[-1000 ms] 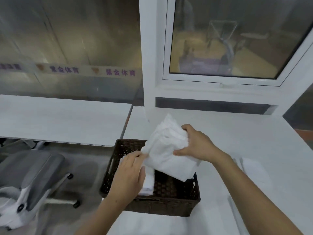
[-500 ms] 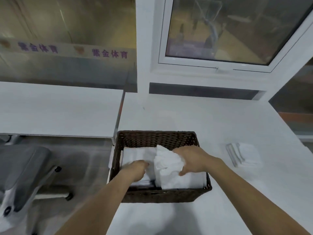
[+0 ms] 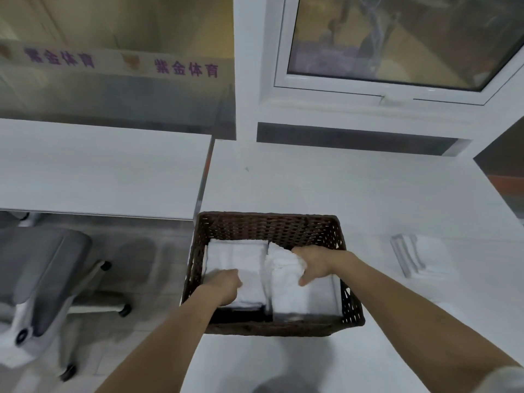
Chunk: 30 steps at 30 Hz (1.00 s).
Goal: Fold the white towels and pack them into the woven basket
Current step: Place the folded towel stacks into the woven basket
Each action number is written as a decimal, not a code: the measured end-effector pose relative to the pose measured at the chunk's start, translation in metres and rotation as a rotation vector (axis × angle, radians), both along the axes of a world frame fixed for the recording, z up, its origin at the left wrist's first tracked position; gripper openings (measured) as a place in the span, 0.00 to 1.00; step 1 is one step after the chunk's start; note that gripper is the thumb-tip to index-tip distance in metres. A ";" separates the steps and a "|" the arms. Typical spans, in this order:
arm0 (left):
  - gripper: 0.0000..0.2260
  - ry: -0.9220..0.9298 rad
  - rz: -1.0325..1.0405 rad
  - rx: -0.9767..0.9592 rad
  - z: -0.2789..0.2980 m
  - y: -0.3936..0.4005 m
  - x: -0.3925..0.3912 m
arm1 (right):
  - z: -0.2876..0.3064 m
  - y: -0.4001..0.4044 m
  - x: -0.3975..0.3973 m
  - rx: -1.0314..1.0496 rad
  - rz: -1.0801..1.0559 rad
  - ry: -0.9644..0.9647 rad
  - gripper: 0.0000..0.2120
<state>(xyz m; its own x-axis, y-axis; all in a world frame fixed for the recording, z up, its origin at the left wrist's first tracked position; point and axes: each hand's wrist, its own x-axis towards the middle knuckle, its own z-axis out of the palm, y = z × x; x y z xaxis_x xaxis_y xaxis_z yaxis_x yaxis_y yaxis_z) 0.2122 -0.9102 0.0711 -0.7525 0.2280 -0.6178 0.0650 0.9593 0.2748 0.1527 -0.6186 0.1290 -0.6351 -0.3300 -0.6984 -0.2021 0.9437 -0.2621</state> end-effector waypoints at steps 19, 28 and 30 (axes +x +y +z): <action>0.18 0.023 -0.090 -0.098 0.008 0.019 -0.005 | -0.051 -0.007 0.029 0.052 0.079 0.628 0.23; 0.26 0.175 -0.089 -0.134 -0.001 0.034 -0.011 | -0.044 -0.028 0.070 -0.038 -0.097 0.641 0.20; 0.27 0.097 -0.075 -0.095 -0.012 0.030 -0.011 | -0.044 -0.026 0.071 -0.016 -0.013 0.518 0.26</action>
<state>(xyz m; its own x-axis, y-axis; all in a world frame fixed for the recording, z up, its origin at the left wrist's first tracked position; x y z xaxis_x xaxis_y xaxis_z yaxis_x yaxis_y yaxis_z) 0.2011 -0.8805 0.0592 -0.7927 0.2302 -0.5645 0.1595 0.9720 0.1723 0.2237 -0.6450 0.0849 -0.9005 -0.3280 -0.2856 -0.2976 0.9436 -0.1455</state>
